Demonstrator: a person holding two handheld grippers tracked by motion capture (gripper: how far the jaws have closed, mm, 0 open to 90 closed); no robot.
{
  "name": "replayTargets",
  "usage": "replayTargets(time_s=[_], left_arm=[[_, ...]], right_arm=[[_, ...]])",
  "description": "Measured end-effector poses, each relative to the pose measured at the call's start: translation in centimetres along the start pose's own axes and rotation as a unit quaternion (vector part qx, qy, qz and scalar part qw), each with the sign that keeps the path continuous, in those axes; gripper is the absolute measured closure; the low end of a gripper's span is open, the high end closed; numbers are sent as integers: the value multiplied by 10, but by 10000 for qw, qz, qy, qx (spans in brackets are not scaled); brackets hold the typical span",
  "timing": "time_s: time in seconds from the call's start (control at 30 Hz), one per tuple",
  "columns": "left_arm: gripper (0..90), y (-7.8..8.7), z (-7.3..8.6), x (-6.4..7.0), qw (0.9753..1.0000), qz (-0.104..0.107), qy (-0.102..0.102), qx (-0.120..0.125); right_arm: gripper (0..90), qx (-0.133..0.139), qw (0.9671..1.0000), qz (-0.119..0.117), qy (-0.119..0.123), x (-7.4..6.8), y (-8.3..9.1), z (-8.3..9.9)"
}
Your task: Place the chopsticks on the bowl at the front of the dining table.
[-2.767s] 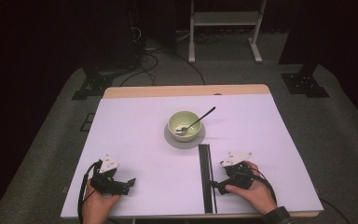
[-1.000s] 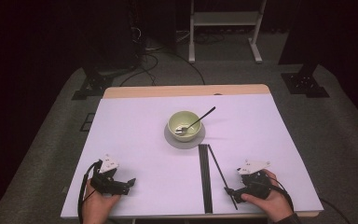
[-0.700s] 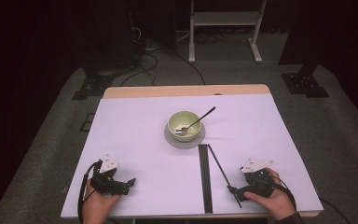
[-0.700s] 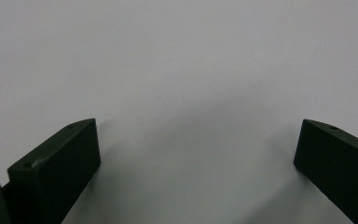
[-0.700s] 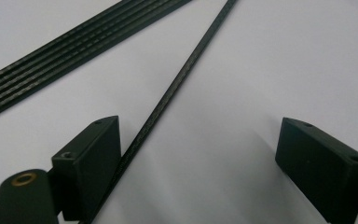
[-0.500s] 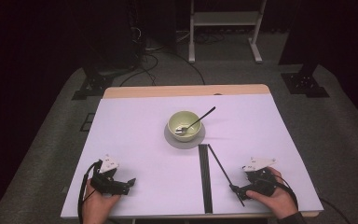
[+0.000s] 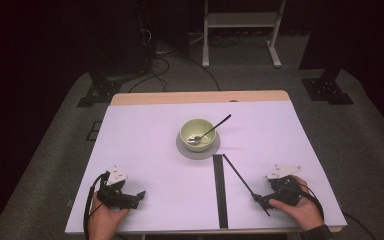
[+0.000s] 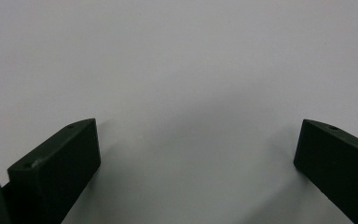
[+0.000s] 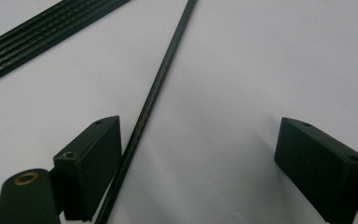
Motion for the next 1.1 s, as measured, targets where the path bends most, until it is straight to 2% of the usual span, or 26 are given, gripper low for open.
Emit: replayTargets(time_s=[0.3,1.1], left_arm=[[0,0,0,0,10000,-1,0,0],[0,0,0,0,10000,-2,-1,-1]], right_arm=[[133,20,9998,97,-147,12,1,-2],[133,53,9993,225,-278,34,-1,-10]])
Point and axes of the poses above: each handheld gripper's, and its own axes: y roughly backward along the jaws, z roughly out of its underside, x roughly to its right, the point moved 3 cm from there along -y, roughly forward along the jaws, and after that the axes turned 14 degrees about -y, right-handed, at the moved point
